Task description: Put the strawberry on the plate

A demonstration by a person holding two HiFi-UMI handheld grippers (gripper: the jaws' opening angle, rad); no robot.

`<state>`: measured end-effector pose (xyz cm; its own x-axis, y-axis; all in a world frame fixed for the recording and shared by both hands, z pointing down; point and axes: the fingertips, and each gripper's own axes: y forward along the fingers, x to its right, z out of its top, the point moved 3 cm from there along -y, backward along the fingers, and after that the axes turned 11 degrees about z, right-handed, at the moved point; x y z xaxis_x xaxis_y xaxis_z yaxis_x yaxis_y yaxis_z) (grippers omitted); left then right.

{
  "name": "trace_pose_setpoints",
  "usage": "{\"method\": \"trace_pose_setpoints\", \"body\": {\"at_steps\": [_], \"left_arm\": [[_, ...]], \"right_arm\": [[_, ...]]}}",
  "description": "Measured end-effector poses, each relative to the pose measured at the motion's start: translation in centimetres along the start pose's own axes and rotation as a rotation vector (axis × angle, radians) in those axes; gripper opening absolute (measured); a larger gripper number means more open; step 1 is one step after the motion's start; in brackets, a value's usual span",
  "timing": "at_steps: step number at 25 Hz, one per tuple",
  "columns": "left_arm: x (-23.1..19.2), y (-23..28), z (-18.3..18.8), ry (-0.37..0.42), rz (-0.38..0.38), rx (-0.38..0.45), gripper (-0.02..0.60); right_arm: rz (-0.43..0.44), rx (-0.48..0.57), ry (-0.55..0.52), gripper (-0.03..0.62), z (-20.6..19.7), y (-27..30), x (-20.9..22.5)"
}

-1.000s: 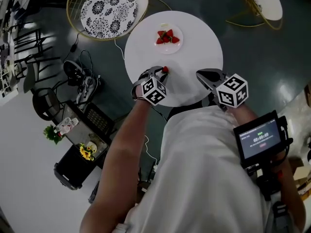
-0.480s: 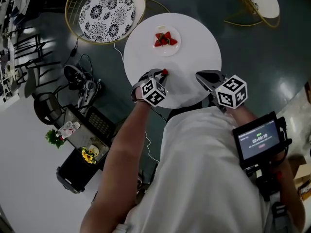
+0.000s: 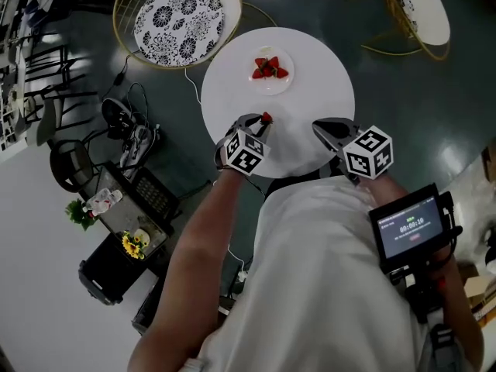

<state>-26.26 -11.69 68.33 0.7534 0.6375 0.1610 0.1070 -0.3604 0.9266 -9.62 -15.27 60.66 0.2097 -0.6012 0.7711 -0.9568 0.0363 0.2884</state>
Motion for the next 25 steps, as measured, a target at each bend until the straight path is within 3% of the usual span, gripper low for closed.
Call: {"method": "trace_pose_setpoints", "body": {"at_steps": [9,17,25], "left_arm": [[-1.4,-0.8,2.3,-0.254,0.057,0.095,0.110],[-3.5,-0.3,3.5,-0.503,0.104,0.131,0.110],[-4.6,1.1,4.9,-0.570,0.135,0.144,0.110]], "right_arm": [[0.022,-0.045,-0.014,0.008,0.0,0.5,-0.5],[0.019,-0.075,-0.010,0.008,-0.2,0.3,-0.6],[-0.005,-0.075,0.007,0.008,-0.6,-0.3,-0.1]]}}
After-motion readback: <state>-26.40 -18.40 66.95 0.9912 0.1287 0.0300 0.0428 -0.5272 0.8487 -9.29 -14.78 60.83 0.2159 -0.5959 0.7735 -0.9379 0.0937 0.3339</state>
